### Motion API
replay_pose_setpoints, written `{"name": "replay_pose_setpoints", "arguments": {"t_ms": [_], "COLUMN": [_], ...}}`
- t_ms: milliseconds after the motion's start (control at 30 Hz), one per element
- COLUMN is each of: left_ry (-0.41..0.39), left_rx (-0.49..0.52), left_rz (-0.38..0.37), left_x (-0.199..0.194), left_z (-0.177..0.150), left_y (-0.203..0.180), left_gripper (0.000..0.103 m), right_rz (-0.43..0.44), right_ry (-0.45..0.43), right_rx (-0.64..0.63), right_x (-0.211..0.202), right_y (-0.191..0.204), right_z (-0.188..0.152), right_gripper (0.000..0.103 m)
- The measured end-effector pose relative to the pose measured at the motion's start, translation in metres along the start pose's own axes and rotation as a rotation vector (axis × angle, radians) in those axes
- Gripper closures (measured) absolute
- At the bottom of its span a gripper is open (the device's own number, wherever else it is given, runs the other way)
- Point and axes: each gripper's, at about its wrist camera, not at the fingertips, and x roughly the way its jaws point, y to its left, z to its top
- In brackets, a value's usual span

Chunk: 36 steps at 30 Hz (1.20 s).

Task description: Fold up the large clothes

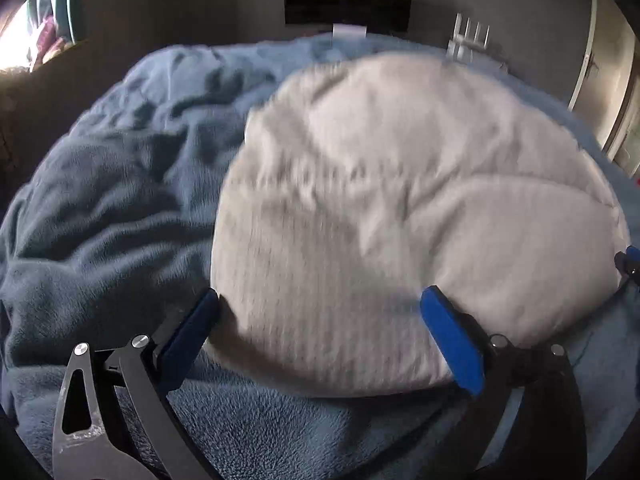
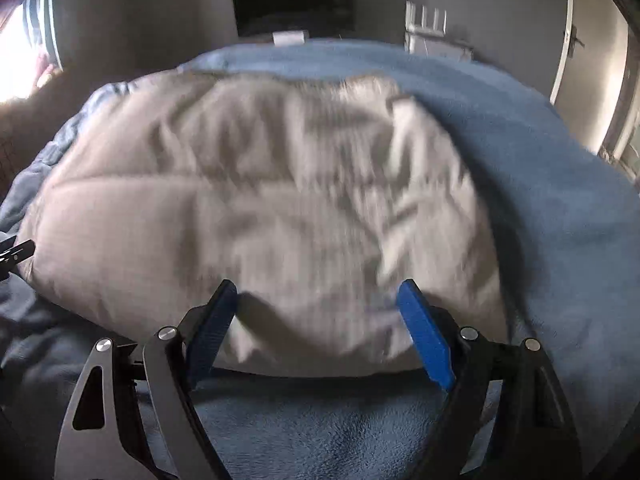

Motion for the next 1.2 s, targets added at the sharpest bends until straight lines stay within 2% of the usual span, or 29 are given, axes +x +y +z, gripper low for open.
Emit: {"name": "replay_pose_setpoints", "arguments": {"t_ms": [133, 233, 333, 400, 533, 633, 767, 900, 967, 1200], "left_ry": [0.062, 0.057, 0.02, -0.01, -0.054, -0.044, -0.073, -0.073, -0.066, -0.09], "left_rx": [-0.072, -0.124, -0.077, -0.057, 0.017, 0.063, 0.076, 0.085, 0.077, 0.04], "left_rz": [-0.045, -0.055, -0.044, -0.068, -0.08, -0.049, -0.053, -0.016, -0.03, 0.015], "left_x": [0.012, 0.002, -0.026, -0.049, -0.102, -0.119, -0.147, -0.143, -0.134, -0.094], "left_z": [-0.011, -0.012, -0.011, -0.016, -0.037, -0.051, -0.078, -0.098, -0.105, -0.096], "left_y": [0.023, 0.026, 0.011, 0.0, -0.035, -0.055, -0.067, -0.075, -0.076, -0.074], "left_gripper": [0.006, 0.007, 0.007, 0.007, 0.007, 0.007, 0.007, 0.007, 0.007, 0.007], "right_rz": [-0.035, -0.065, -0.058, -0.052, -0.03, -0.017, 0.002, -0.027, -0.035, -0.088], "right_ry": [0.041, 0.068, 0.036, -0.003, -0.042, -0.026, -0.034, -0.043, -0.051, -0.12], "right_rx": [0.093, 0.206, 0.195, 0.172, 0.105, 0.067, 0.046, -0.014, -0.037, -0.074], "right_x": [0.012, 0.001, -0.023, -0.05, -0.094, -0.111, -0.132, -0.136, -0.13, -0.103], "right_y": [-0.042, -0.067, -0.057, -0.04, -0.003, 0.022, 0.048, 0.07, 0.077, 0.081], "right_z": [-0.01, -0.013, -0.013, -0.021, -0.04, -0.053, -0.073, -0.096, -0.104, -0.105], "right_gripper": [0.024, 0.024, 0.022, 0.022, 0.009, 0.008, 0.008, 0.008, 0.008, 0.008]}}
